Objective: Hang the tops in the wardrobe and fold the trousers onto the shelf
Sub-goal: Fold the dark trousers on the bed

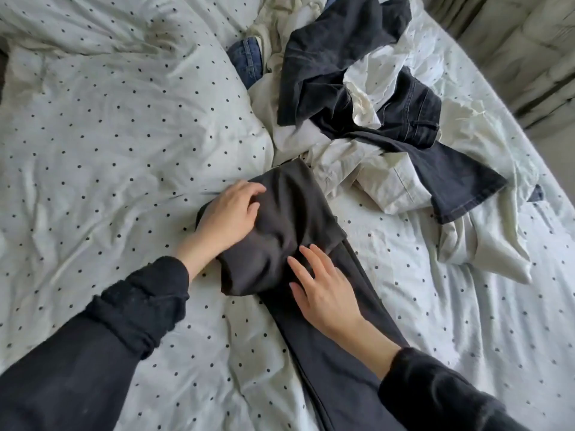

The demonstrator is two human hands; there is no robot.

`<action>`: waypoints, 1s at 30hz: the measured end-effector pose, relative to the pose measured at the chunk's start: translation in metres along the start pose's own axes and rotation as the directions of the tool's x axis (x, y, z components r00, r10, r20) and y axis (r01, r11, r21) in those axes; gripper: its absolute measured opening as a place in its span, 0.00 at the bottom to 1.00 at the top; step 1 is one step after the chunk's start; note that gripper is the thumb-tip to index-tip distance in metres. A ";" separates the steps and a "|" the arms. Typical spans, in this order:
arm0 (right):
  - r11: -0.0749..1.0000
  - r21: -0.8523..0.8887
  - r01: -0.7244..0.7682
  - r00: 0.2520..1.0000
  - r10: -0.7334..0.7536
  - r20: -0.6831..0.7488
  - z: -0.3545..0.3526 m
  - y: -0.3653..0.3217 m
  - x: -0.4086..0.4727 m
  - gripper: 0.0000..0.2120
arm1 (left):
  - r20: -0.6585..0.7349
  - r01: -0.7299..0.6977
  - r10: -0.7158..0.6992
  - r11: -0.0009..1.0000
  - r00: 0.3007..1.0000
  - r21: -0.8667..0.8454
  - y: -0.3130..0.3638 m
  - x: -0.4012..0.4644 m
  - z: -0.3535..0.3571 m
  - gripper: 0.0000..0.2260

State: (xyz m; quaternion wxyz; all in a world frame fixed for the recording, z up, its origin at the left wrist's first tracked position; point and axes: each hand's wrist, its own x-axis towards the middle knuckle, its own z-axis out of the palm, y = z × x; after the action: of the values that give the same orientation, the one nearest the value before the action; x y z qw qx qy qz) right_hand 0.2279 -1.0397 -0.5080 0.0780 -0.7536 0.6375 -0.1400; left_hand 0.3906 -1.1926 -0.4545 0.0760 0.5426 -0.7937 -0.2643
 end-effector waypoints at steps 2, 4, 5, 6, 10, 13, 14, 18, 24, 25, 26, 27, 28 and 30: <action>0.999 -0.032 -0.010 0.995 0.013 0.096 0.009 0.003 -0.004 0.20 | 0.160 0.108 -0.127 0.987 0.979 0.122 -0.017 0.022 -0.007 0.23; 0.998 -0.060 0.002 0.993 0.005 0.115 0.013 0.009 -0.009 0.21 | 0.274 0.181 -0.204 0.978 0.940 0.108 -0.027 0.038 -0.002 0.26; 0.997 -0.080 0.016 0.994 -0.007 0.112 0.015 0.012 -0.012 0.22 | 0.323 0.221 -0.224 0.974 0.920 0.046 -0.034 0.046 0.003 0.26; 0.995 -0.097 0.031 0.992 -0.020 0.121 0.015 0.015 -0.015 0.24 | 0.360 0.249 -0.225 0.968 0.905 -0.022 -0.039 0.052 0.007 0.27; 0.991 -0.114 0.072 0.989 -0.056 0.137 0.015 0.020 -0.016 0.24 | 0.528 0.385 -0.215 0.892 0.822 -0.237 -0.054 0.062 0.002 0.36; 0.994 -0.097 0.058 0.985 -0.041 0.170 0.014 0.020 -0.013 0.24 | 0.618 0.480 -0.197 0.812 0.761 -0.333 -0.047 0.063 -0.010 0.20; 0.994 -0.097 0.053 0.983 -0.035 0.179 0.015 0.020 -0.014 0.24 | 0.611 0.488 -0.204 0.803 0.765 -0.342 -0.047 0.063 -0.012 0.15; 0.994 -0.098 0.044 0.969 -0.019 0.245 0.013 0.017 -0.014 0.25 | 0.492 0.445 -0.257 0.839 0.832 -0.313 -0.035 0.056 -0.029 0.03; 0.996 -0.093 0.015 0.949 0.015 0.315 0.011 0.012 -0.004 0.25 | 0.447 0.394 -0.243 0.875 0.861 -0.282 -0.018 0.044 -0.051 0.06; 0.995 -0.095 0.025 0.945 0.007 0.327 0.011 0.012 0.001 0.25 | 0.434 0.384 -0.242 0.882 0.868 -0.274 -0.015 0.042 -0.055 0.06; 0.994 -0.099 0.048 0.947 -0.014 0.321 0.013 0.012 0.008 0.26 | 0.424 0.371 -0.239 0.891 0.874 -0.261 -0.013 0.041 -0.060 0.05; 0.992 -0.105 0.067 0.941 -0.028 0.338 0.014 0.011 0.017 0.29 | 0.411 0.360 -0.239 0.900 0.880 -0.247 -0.009 0.040 -0.065 0.04; 0.990 -0.112 0.088 0.931 -0.042 0.363 0.013 0.011 0.029 0.32 | 0.391 0.348 -0.240 0.908 0.889 -0.235 -0.006 0.041 -0.073 0.04; 0.987 -0.137 0.085 0.925 -0.027 0.379 0.013 0.007 0.052 0.34 | 0.354 0.347 -0.257 0.911 0.900 -0.222 -0.001 0.042 -0.087 0.04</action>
State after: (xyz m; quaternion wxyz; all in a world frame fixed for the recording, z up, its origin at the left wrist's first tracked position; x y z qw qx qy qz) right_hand 0.2330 -1.0924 -0.5165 0.1377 -0.7882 0.5974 0.0535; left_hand 0.4102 -1.2600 -0.3885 -0.0187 0.5943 -0.6553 -0.4659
